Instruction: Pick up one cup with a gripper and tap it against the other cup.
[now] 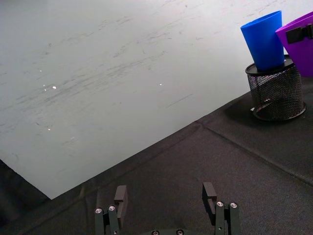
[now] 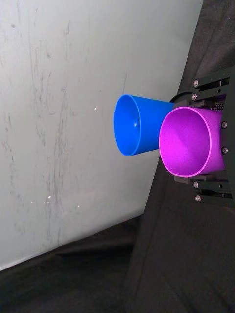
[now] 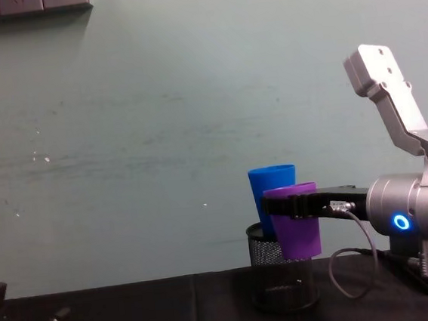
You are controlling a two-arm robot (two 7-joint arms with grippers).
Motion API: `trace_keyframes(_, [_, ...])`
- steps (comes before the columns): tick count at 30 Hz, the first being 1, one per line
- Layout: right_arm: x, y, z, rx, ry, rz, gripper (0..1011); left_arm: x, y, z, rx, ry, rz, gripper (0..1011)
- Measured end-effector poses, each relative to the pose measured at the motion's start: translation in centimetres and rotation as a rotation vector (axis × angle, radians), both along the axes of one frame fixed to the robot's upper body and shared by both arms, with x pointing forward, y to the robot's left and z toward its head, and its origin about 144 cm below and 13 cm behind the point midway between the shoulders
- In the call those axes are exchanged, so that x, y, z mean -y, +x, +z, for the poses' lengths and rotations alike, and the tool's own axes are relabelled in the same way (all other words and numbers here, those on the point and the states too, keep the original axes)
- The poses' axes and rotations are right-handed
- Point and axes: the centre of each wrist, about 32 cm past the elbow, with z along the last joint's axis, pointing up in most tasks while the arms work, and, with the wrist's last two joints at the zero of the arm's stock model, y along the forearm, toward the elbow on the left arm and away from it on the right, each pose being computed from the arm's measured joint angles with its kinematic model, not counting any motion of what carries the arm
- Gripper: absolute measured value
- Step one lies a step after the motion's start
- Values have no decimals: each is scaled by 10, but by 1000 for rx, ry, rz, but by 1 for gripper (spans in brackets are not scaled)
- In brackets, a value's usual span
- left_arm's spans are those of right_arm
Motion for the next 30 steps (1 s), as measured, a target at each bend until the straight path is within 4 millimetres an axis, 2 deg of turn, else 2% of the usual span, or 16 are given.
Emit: trace_keyframes(30, [0, 0, 0, 0, 0, 0, 731, 0, 0, 0, 0, 0, 0, 1000])
